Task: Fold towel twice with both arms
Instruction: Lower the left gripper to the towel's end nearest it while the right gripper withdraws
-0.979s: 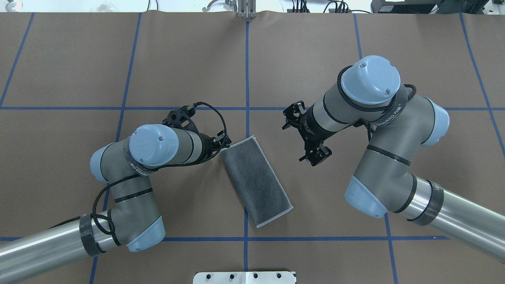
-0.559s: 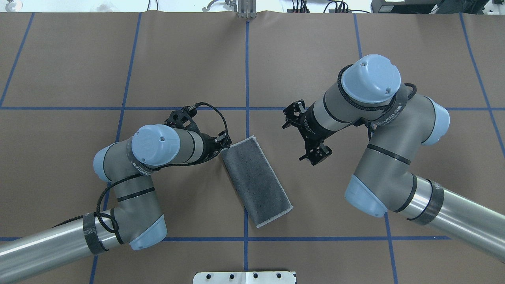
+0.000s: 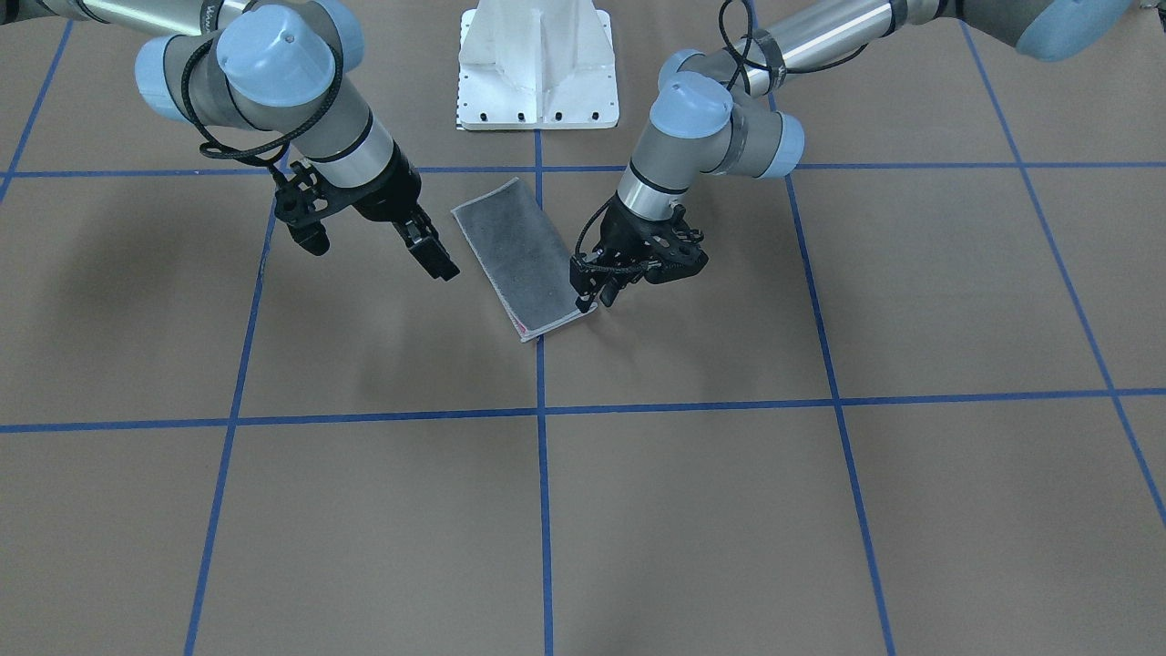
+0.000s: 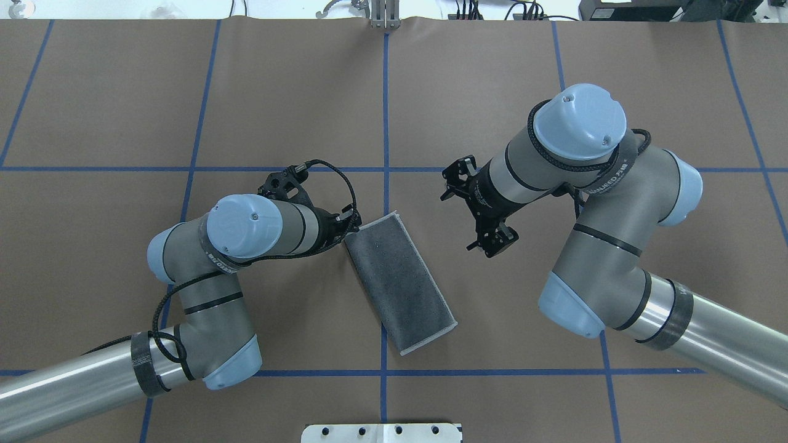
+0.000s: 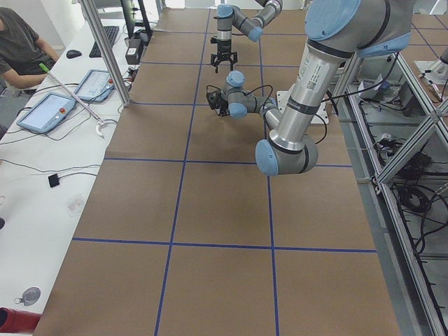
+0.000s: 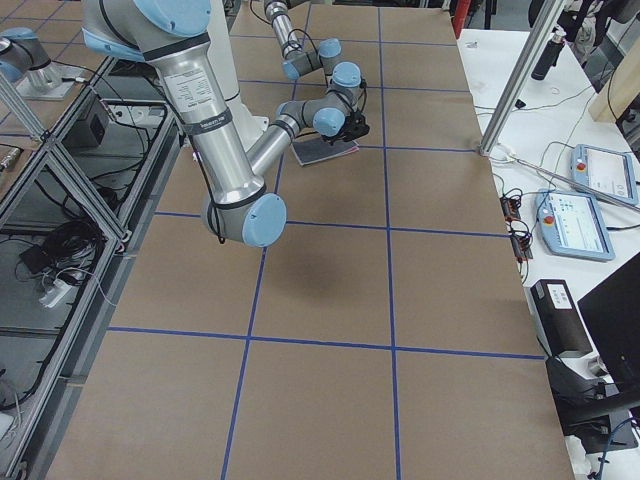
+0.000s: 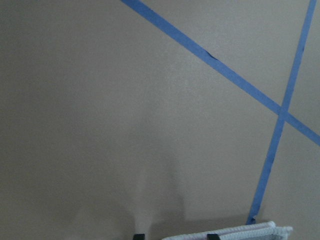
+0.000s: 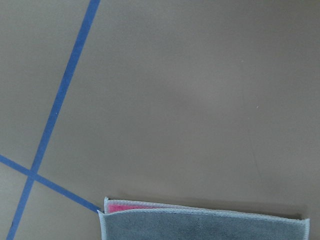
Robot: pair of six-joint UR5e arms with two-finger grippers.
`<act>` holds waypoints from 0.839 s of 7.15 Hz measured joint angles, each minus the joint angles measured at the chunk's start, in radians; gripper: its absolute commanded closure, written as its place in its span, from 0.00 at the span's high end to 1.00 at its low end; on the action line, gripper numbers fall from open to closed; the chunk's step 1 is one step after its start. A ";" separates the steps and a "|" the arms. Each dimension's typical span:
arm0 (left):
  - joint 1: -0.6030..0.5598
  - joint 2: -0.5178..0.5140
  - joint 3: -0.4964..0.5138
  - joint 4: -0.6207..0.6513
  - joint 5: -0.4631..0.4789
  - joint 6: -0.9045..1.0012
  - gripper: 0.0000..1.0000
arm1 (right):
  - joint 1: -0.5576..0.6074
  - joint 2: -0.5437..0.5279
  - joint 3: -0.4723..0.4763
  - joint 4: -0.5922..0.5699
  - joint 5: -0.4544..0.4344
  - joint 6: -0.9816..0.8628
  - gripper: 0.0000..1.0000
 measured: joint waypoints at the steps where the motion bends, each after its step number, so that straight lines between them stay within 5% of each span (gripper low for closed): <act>1: 0.000 0.000 0.000 0.000 0.000 0.000 0.45 | 0.006 0.000 0.001 0.000 0.010 0.000 1.00; 6: 0.001 -0.008 0.018 -0.001 0.000 0.000 0.38 | 0.031 -0.003 0.001 0.001 0.038 0.000 1.00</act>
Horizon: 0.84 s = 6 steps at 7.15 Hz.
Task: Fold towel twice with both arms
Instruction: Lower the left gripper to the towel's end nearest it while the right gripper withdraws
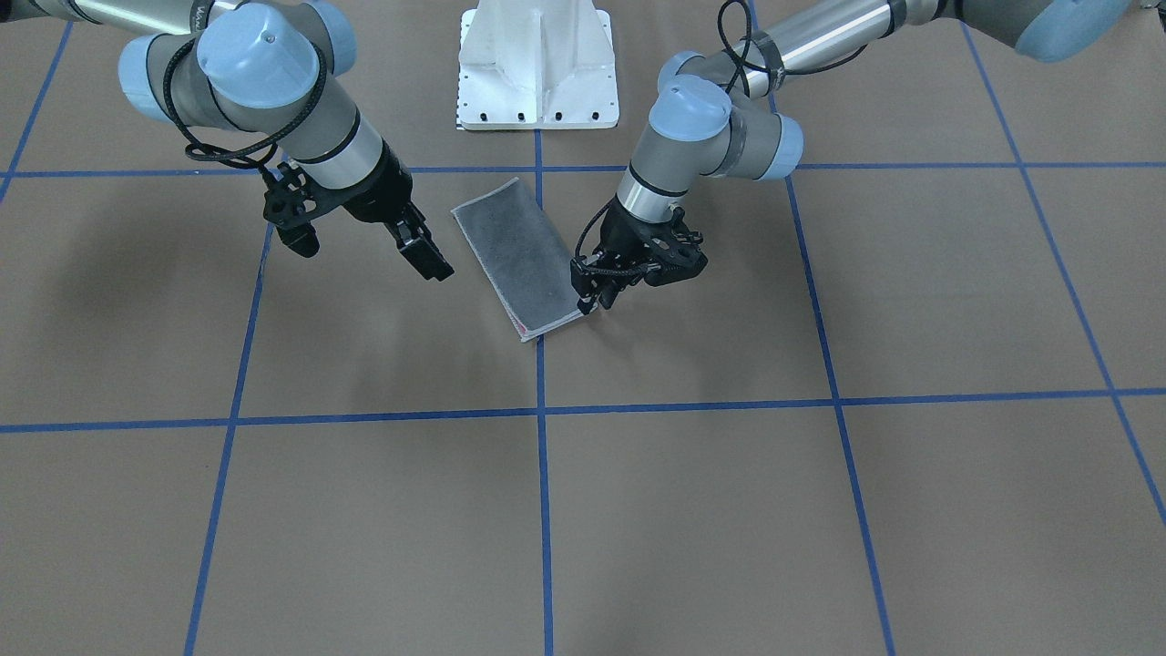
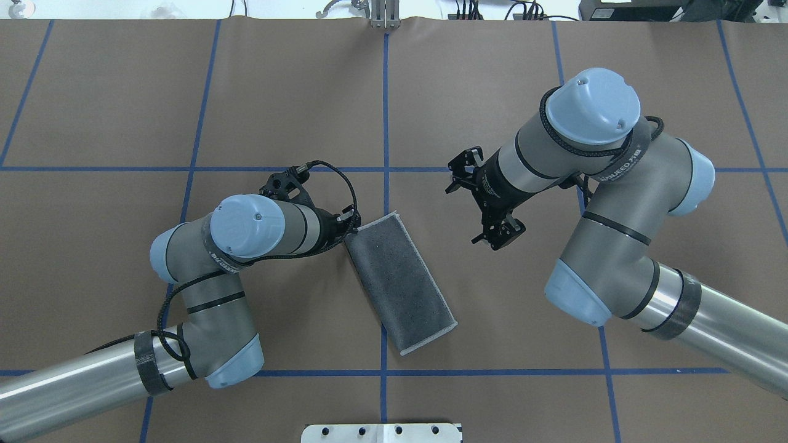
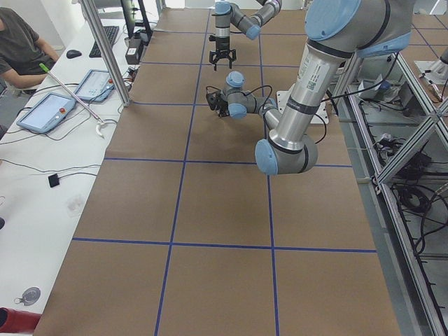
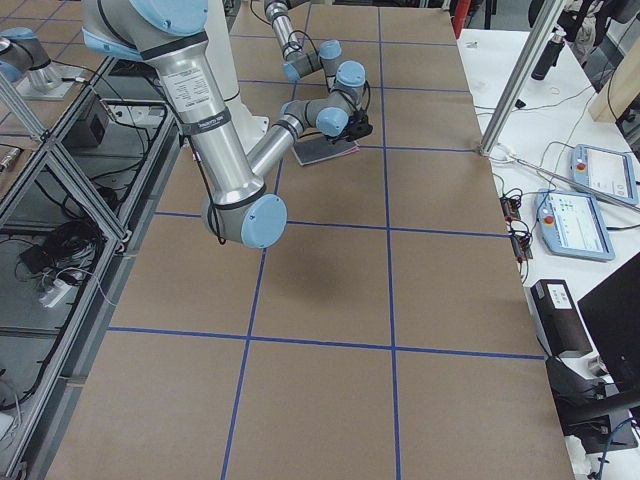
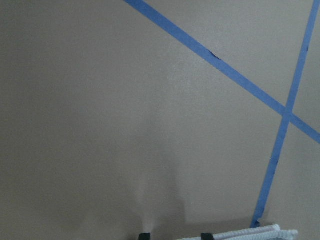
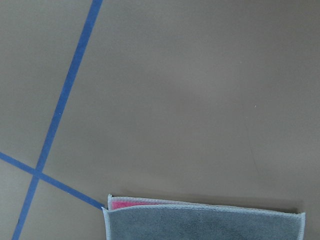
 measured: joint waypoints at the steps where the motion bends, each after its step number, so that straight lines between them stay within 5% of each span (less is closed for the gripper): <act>1: 0.000 -0.004 0.003 0.001 0.000 0.000 0.33 | 0.002 0.000 0.000 0.000 0.001 -0.001 1.00; 4: 0.000 -0.007 0.008 0.001 0.000 0.000 0.26 | 0.007 0.000 -0.001 -0.001 0.002 0.000 1.00; 5: -0.001 -0.007 0.009 0.002 0.000 0.000 0.20 | 0.009 0.000 0.000 -0.001 0.003 0.000 1.00; 6: -0.001 -0.007 0.009 0.002 0.000 0.000 0.03 | 0.009 0.000 0.000 -0.001 0.003 0.000 1.00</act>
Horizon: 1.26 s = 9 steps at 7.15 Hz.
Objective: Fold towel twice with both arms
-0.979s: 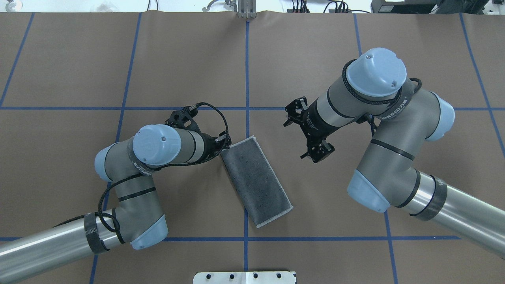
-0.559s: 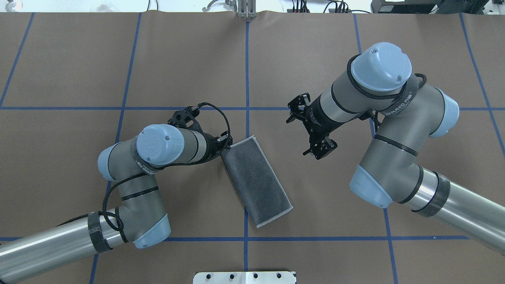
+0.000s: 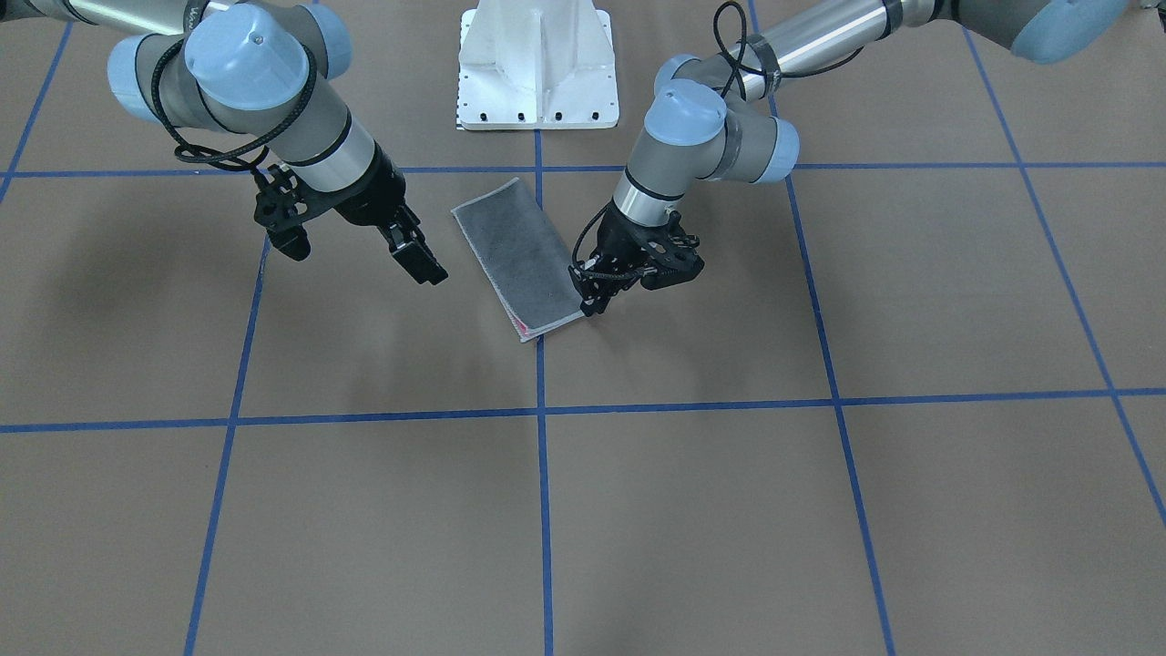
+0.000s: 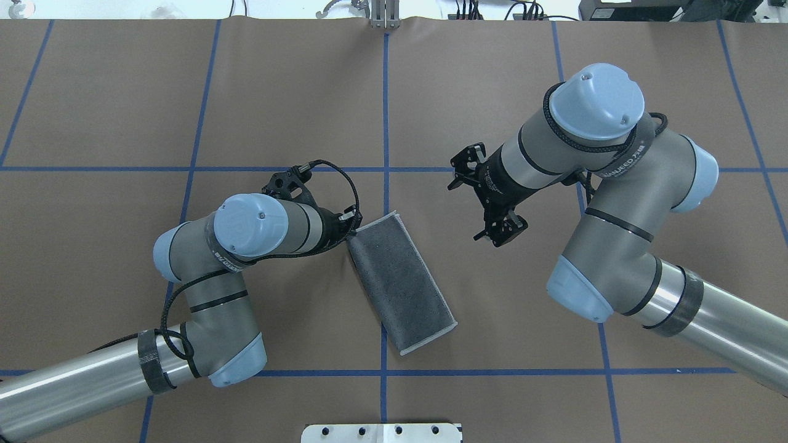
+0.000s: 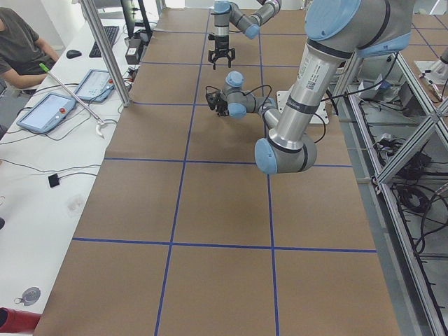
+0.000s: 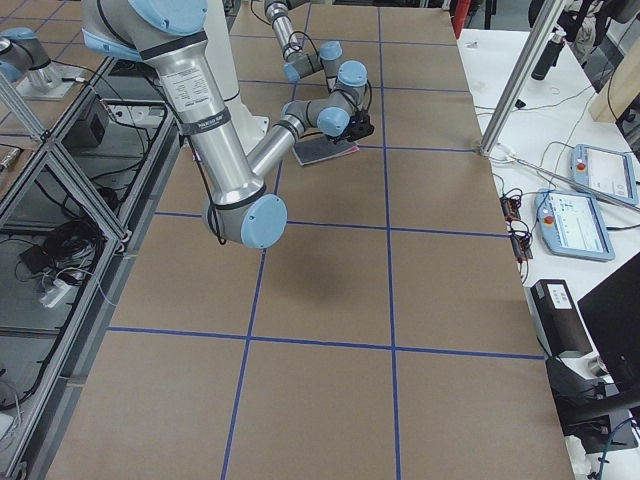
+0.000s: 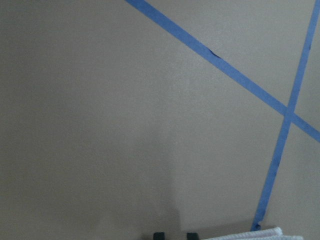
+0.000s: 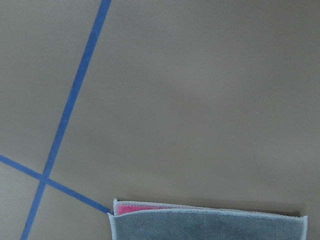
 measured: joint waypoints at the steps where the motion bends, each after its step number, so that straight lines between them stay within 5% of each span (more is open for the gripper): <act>1: 0.000 -0.001 0.000 0.000 0.000 0.000 0.00 | 0.000 0.001 0.000 0.000 0.000 0.000 1.00; 6: -0.020 -0.055 0.035 -0.001 0.000 0.001 0.00 | 0.016 -0.003 0.001 0.000 0.004 0.000 1.00; 9: -0.061 -0.179 0.182 -0.016 0.007 0.019 0.00 | 0.030 -0.010 0.005 0.000 0.009 0.000 1.00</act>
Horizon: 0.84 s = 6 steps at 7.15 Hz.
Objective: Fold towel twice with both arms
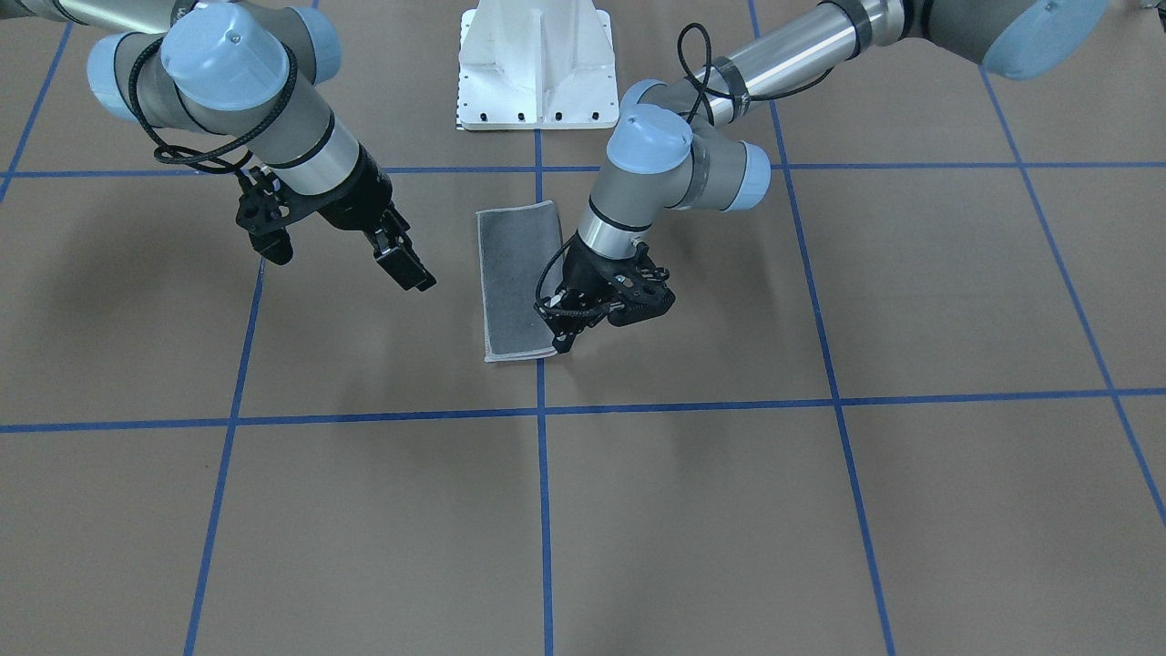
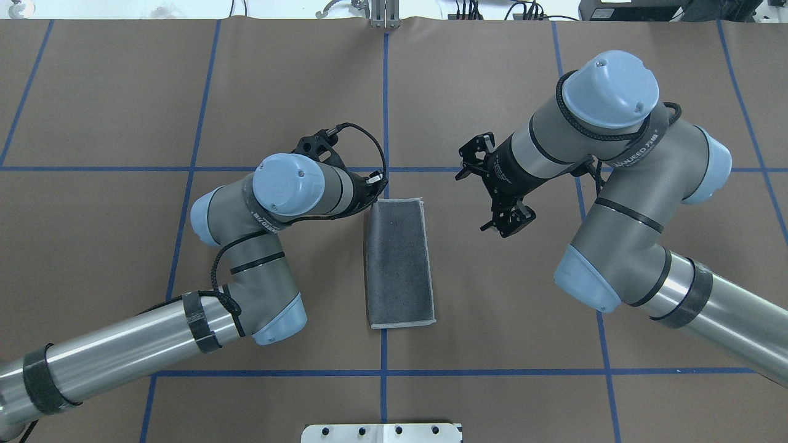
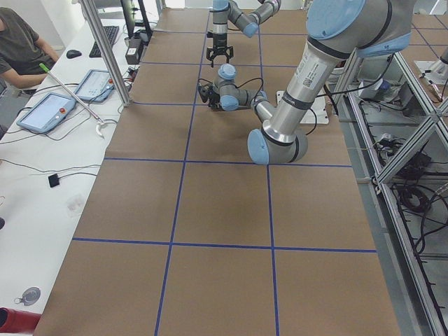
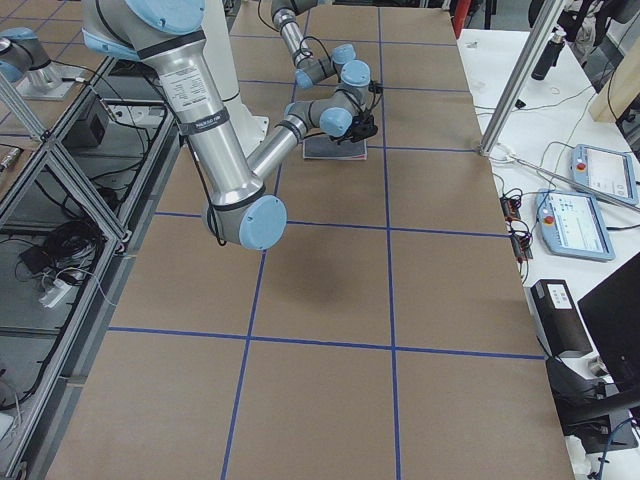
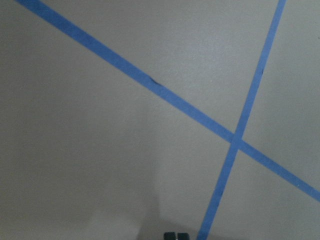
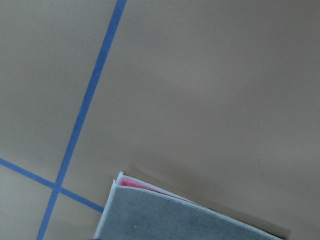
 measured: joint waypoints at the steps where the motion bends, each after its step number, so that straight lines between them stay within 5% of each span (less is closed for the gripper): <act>1: -0.009 -0.031 0.050 -0.021 0.010 0.006 0.00 | 0.004 -0.007 0.002 0.001 0.000 -0.001 1.00; 3: -0.028 -0.091 0.151 -0.063 0.019 0.012 0.67 | 0.010 -0.012 0.003 0.001 0.000 -0.004 1.00; 4: -0.038 -0.108 0.179 -0.081 0.019 0.017 0.81 | 0.015 -0.012 0.003 0.002 -0.001 -0.005 1.00; 6: -0.058 -0.104 0.149 -0.089 -0.011 0.050 0.81 | 0.025 -0.013 0.001 0.003 -0.010 -0.005 1.00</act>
